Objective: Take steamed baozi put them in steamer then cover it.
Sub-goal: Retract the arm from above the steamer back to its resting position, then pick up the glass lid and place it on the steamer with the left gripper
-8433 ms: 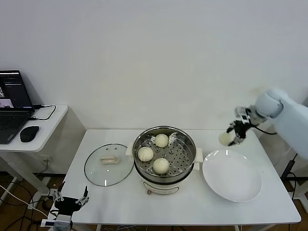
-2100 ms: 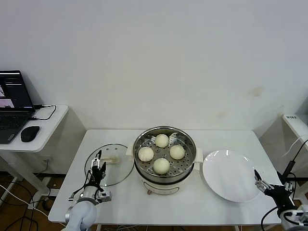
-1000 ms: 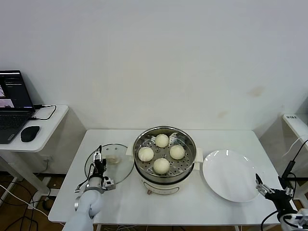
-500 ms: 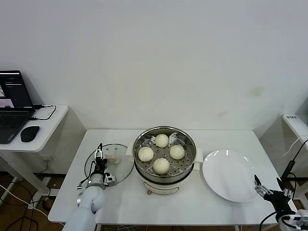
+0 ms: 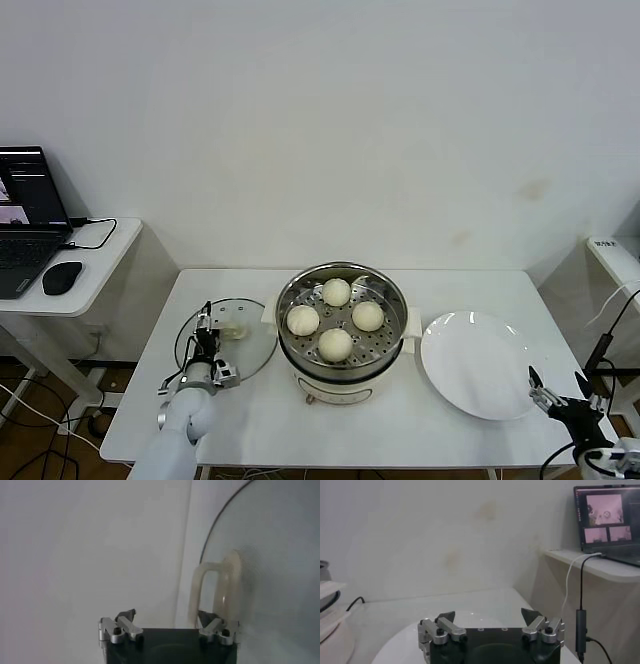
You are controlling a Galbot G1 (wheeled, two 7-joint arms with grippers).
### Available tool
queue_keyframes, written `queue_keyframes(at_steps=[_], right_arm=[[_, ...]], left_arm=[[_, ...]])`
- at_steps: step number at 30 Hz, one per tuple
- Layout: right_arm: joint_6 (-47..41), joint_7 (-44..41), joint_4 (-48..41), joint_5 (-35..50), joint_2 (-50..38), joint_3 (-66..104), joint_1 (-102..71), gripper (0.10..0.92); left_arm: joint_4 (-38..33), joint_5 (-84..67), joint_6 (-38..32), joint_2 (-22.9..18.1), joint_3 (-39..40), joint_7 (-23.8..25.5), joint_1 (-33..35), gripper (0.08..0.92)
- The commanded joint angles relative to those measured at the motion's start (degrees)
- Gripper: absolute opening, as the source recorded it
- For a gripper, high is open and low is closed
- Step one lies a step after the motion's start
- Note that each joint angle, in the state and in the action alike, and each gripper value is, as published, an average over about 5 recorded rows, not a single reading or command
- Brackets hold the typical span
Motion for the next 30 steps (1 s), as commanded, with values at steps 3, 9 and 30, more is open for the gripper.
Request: queue_keyframes(at_steps=[3, 9, 30], right_arm=[[-0.1, 0.0, 0.1, -0.1, 0.1, 0.3, -0.3, 0.823], [-0.1, -0.1, 0.1, -0.2, 0.4, 0.4, -0.3, 0.823], [0.1, 0.4, -0.2, 1.2, 1.6, 1.0, 0.2, 0.823]], left_arm=[[1.8, -1.0, -0.7, 0.0, 0.3, -0.4, 0.0, 0.582], [2.2, -1.3, -0.7, -0.1, 0.6, -0.4, -0.5, 0.409], [-16.2, -0.7, -0.5, 4.6, -7.6, 3.3, 11.6, 0.148]])
